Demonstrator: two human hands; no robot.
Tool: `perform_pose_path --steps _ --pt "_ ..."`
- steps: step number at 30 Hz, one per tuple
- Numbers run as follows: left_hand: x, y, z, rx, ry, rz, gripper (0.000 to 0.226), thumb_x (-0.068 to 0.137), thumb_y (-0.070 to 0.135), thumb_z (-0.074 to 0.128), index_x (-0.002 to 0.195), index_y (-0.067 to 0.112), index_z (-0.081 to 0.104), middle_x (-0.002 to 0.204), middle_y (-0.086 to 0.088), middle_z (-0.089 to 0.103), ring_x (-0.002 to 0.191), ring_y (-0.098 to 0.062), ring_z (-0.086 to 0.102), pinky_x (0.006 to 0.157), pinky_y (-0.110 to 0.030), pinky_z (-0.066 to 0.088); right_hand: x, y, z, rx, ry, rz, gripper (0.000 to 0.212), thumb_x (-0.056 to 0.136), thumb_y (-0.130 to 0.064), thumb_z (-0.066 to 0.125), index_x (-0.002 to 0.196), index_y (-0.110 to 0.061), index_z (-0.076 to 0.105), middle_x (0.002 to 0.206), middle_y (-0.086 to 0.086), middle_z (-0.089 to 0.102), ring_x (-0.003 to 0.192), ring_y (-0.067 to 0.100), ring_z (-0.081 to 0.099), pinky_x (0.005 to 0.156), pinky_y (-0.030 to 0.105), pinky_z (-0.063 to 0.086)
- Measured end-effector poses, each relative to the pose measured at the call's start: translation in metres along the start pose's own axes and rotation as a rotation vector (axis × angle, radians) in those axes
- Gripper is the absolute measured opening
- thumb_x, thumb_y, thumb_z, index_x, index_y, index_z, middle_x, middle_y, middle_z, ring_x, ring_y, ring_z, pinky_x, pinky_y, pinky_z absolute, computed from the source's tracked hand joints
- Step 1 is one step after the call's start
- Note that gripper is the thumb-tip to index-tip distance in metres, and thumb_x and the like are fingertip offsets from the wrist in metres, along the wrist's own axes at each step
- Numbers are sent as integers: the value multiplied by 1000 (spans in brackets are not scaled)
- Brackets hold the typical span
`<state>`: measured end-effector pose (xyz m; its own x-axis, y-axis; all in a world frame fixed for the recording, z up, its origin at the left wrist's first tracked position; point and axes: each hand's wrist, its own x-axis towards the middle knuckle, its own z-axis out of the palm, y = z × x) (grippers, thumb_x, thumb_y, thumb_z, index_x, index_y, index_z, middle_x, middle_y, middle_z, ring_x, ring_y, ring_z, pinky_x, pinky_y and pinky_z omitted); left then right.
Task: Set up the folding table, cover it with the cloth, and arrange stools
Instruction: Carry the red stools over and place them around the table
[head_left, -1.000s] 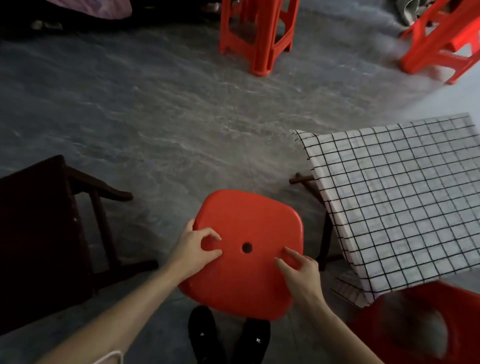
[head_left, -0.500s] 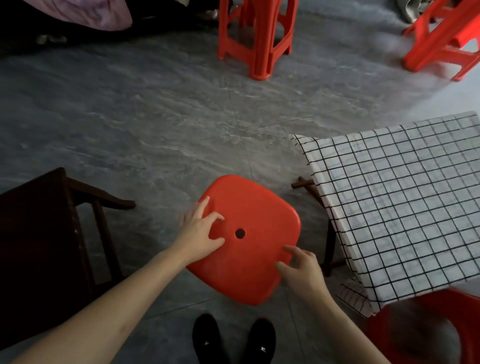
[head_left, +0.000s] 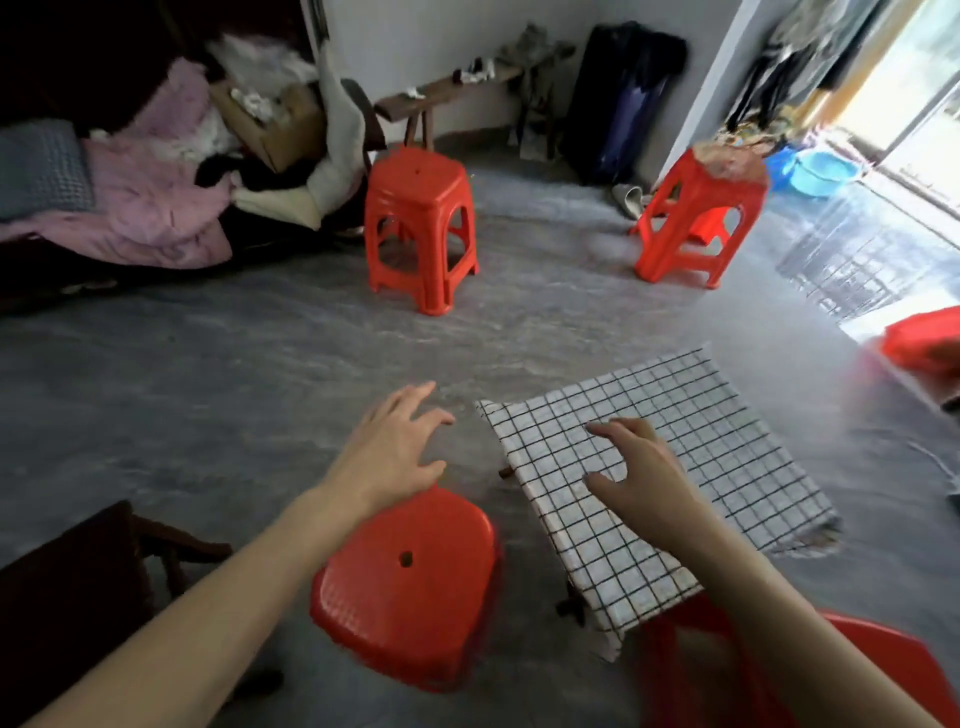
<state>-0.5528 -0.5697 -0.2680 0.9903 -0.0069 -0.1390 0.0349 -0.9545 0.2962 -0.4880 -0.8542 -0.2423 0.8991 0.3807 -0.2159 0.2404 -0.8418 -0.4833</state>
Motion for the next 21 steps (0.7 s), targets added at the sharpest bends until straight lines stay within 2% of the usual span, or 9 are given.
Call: perform_pose_path --steps 3,6,10,13,16,18,21 --pt "9 53 -56 107 61 90 57 86 46 60 140 34 44 162 -2 13 148 -22 12 120 -36 12 -24 -5 -68 -61 79 -12 59 85 -37 62 141 -33 43 146 -3 36 132 19 39 103 35 38" --pt "14 113 -105 201 115 174 62 87 49 56 145 37 35 163 1 6 149 -19 3 120 -40 7 -50 -8 -129 -110 168 -21 60 87 -37 60 143 -29 42 149 2 35 136 23 35 111 40 34" --pt "13 194 -156 264 172 267 67 89 51 53 149 36 27 163 1 -1 149 -19 -3 121 -46 5 -85 -12 -199 -113 297 4 60 87 -34 59 144 -27 42 150 4 34 137 24 31 112 42 30" --pt "7 246 -183 248 224 391 68 88 52 53 149 36 30 163 -1 7 149 -20 4 120 -46 12 -115 -9 -240 -137 417 33 59 86 -40 58 142 -31 41 149 0 35 134 22 34 108 45 36" --pt "-5 292 -203 163 292 530 68 84 53 55 147 36 34 162 1 14 148 -19 10 121 -41 11 -147 -2 -272 -75 485 74 56 89 -45 56 142 -33 41 150 -2 34 136 19 33 111 44 35" --pt "-10 317 -214 169 330 606 69 84 56 53 147 37 32 163 3 9 148 -18 8 120 -38 10 -171 4 -288 -70 525 120 56 91 -46 56 143 -31 41 152 -1 32 139 19 31 112 45 32" --pt "-18 347 -228 197 322 654 75 86 56 52 152 36 21 164 1 0 149 -20 0 121 -44 10 -209 11 -301 -86 589 202 57 93 -45 56 146 -31 39 155 1 29 141 21 29 112 40 29"
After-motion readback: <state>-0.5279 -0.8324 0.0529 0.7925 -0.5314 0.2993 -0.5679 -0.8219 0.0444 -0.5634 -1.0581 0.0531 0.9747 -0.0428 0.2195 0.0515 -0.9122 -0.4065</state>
